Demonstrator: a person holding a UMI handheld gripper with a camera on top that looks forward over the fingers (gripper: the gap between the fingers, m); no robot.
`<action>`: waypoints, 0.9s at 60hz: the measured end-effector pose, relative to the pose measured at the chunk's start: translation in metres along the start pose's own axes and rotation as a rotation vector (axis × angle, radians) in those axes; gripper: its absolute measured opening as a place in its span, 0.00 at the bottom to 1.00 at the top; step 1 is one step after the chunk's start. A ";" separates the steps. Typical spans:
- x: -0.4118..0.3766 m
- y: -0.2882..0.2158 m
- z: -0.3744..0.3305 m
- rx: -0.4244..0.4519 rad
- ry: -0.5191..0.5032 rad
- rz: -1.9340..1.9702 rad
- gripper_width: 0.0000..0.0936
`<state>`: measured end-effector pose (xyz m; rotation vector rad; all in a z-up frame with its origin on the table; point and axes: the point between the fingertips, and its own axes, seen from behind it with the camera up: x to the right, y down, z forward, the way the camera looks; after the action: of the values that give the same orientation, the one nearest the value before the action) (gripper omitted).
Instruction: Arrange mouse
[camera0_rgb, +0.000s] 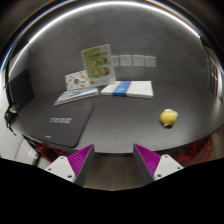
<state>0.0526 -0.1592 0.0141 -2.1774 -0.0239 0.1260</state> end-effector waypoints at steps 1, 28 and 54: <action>0.012 -0.001 -0.001 0.003 0.016 -0.002 0.89; 0.201 -0.037 0.066 0.039 0.083 -0.011 0.87; 0.211 -0.079 0.124 0.039 0.114 -0.010 0.51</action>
<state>0.2528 0.0016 -0.0089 -2.1420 0.0319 -0.0032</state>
